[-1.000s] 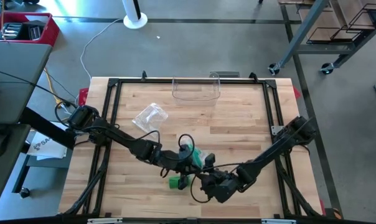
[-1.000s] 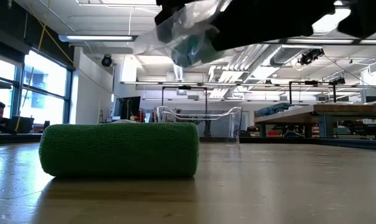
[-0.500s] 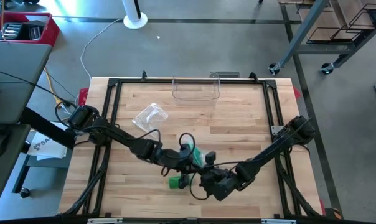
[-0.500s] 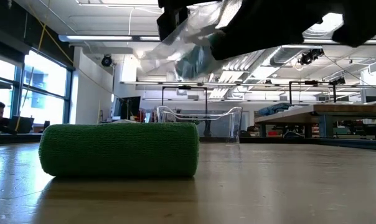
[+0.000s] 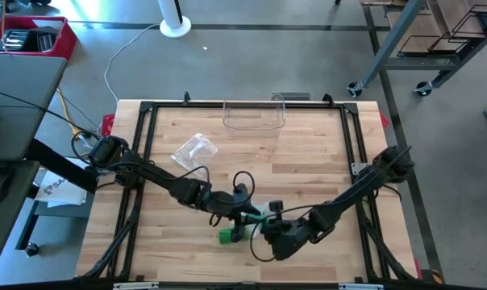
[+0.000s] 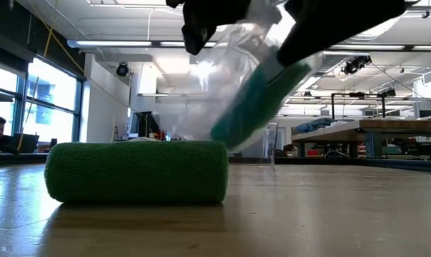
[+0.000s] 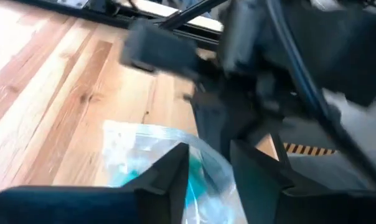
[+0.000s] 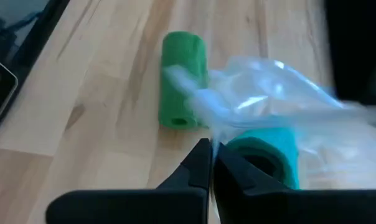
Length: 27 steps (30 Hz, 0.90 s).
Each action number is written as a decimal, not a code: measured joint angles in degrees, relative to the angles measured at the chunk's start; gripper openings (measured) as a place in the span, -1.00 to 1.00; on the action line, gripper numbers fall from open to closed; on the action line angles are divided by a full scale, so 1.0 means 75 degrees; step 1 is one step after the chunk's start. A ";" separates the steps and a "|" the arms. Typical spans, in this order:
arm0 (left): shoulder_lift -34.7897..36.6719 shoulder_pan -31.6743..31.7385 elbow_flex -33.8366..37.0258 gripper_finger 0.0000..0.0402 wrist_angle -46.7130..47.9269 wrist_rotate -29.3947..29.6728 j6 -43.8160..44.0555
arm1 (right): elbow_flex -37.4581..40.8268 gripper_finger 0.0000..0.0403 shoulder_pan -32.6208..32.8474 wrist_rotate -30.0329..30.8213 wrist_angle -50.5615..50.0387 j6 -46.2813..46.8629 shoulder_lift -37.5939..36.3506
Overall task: Roll bandage
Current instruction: Close the transparent zip bag
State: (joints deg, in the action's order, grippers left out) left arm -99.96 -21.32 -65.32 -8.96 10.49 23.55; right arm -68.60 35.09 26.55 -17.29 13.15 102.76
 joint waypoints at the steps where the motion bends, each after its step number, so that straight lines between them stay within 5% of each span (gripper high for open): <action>1: 0.0000 0.0000 0.0000 -0.40 -0.0023 -0.0031 -0.0126 | 0.0000 -1.00 -0.0003 0.0006 -0.0185 0.0169 -0.0139; 7: 0.0000 -0.0355 -0.0003 -0.27 -0.0251 0.0304 -0.0851 | 0.0000 -1.00 -0.0189 0.0047 -0.0963 0.1579 -0.0993; 17: 0.0000 -0.1263 -0.0003 -0.29 -0.0910 0.3251 -0.2618 | 0.0000 -1.00 -0.0236 0.0113 -0.1066 0.2213 -0.1401; 27: -0.0074 -0.1043 -0.0003 -0.29 -0.1157 0.3289 -0.2695 | 0.0000 -1.00 -0.0233 0.0339 -0.0958 0.2180 -0.1401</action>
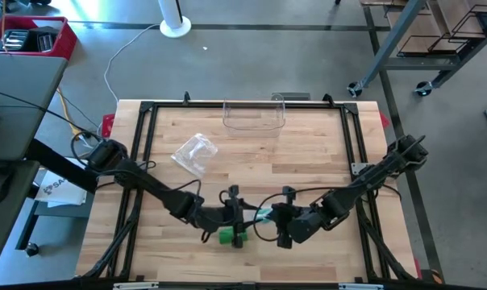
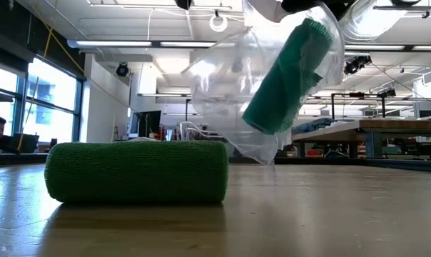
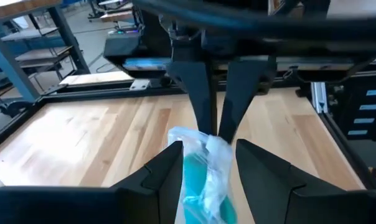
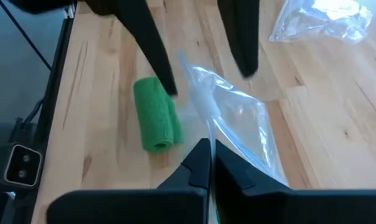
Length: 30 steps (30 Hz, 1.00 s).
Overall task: Roll bandage
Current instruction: Close the transparent zip bag
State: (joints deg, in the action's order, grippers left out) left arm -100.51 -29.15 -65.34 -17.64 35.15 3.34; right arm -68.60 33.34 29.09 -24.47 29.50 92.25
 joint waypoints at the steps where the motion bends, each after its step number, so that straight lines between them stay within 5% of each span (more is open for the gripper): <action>1: -0.0035 0.0021 0.0000 -0.29 -0.0010 -0.0040 0.0001 | 0.0000 -1.00 -0.0003 0.0035 0.0000 -0.0028 0.0000; 7: -0.0235 0.0083 -0.0003 -0.43 -0.0295 -0.0137 -0.0141 | 0.0000 -1.00 0.0000 0.0081 0.0029 -0.0196 0.0003; 15: -0.0235 -0.0017 -0.0003 -0.94 -0.0383 0.0249 -0.0229 | 0.0000 -0.79 0.0003 0.0049 -0.0760 0.0047 -0.0003; 22: -0.0171 -0.0253 -0.0001 -0.98 -0.0323 0.1378 -0.0681 | 0.0000 -0.33 0.0020 -0.0100 -0.1997 0.0670 -0.0012; 30: 0.0136 -0.0387 -0.0003 -0.99 -0.0287 0.1616 -0.0772 | -0.0405 -0.26 0.0488 0.0560 -0.2479 0.0204 -0.0270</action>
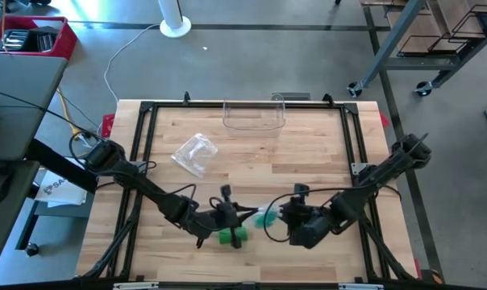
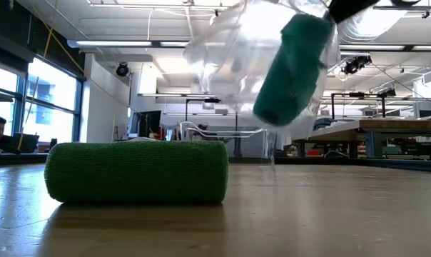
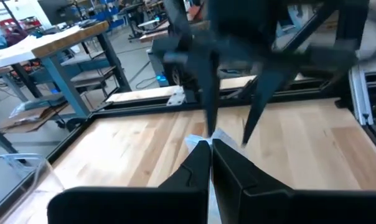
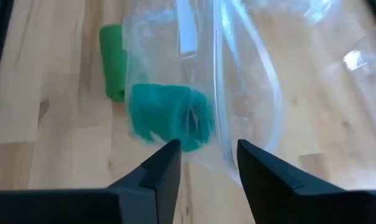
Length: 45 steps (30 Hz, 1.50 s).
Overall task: Roll bandage
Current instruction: Close the transparent zip bag
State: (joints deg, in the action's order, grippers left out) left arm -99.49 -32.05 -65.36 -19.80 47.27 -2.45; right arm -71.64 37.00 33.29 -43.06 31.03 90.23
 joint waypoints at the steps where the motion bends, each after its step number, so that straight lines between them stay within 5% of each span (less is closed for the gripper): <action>1: 0.0030 -0.0001 0.0000 -0.99 0.0043 0.0028 -0.0016 | -0.0146 -0.28 0.0085 0.0050 -0.0112 -0.0063 -0.0035; 8: 0.0022 0.0040 0.0000 -0.99 0.0215 -0.0127 -0.0106 | -0.0794 -0.45 0.0617 -0.1351 0.0464 -0.1452 -0.0057; 17: 0.0004 -0.0033 0.0000 -1.00 0.0271 -0.0281 -0.0123 | -0.0338 -0.50 0.0495 -0.0600 -0.0498 -0.1352 -0.0045; 28: 0.0004 -0.0030 0.0000 -1.00 0.0260 -0.0286 -0.0109 | 0.1084 -0.50 0.0246 0.0360 0.1506 -0.2800 -0.0042; 36: 0.0004 -0.0033 0.0000 -1.00 0.0260 -0.0283 -0.0106 | 0.1595 -0.75 -0.0149 -0.1172 0.1881 -0.2715 -0.0042; 42: 0.0004 -0.0033 0.0000 -1.00 0.0608 -0.0184 -0.0079 | 0.1180 -0.95 0.0166 -0.0186 0.1689 -0.2792 -0.0036; 45: 0.0004 -0.0025 0.0000 -1.00 0.1040 0.0129 0.0170 | 0.0576 -0.98 0.0328 -0.0610 0.1122 -0.2951 -0.0036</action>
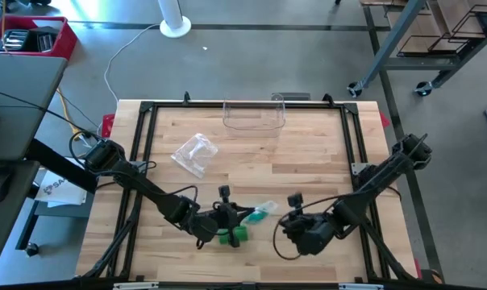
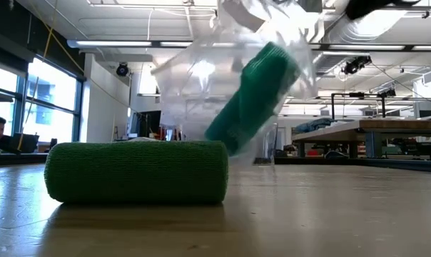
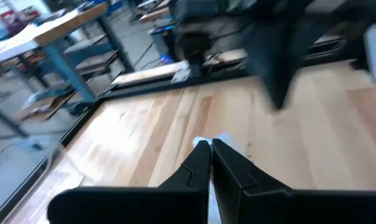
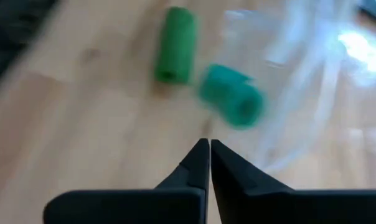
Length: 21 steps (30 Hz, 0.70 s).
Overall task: Roll bandage
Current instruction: Close the transparent zip bag
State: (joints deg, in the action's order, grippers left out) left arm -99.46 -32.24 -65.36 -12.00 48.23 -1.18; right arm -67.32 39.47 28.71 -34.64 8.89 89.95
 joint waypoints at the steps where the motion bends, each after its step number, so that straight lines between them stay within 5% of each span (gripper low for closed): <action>1: 0.0000 0.0007 0.0000 -1.00 0.0118 0.0085 0.0116 | -0.0201 -0.99 0.0014 -0.0364 -0.0232 0.0102 0.0000; 4: 0.0000 0.0042 0.0002 -1.00 0.0272 0.0158 0.0292 | -0.0595 -0.98 0.0011 -0.0907 -0.0799 0.0603 -0.0006; 10: 0.0000 0.0045 0.0003 -1.00 0.0251 0.0105 0.0327 | -0.0672 -0.98 0.0008 0.0475 -0.0851 0.0751 -0.0006; 14: 0.0000 0.0045 0.0001 -1.00 0.0213 -0.0292 0.0327 | -0.0666 -0.98 0.0008 0.1571 0.0211 0.0384 -0.0006; 21: 0.0000 -0.0031 0.0002 -1.00 -0.0211 -0.0439 0.0039 | -0.0663 -0.68 -0.0233 0.1189 0.1861 -0.0365 -0.0006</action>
State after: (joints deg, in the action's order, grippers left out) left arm -99.46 -32.47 -65.35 -13.58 44.94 -0.88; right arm -72.29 37.71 37.63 -20.69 6.15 89.91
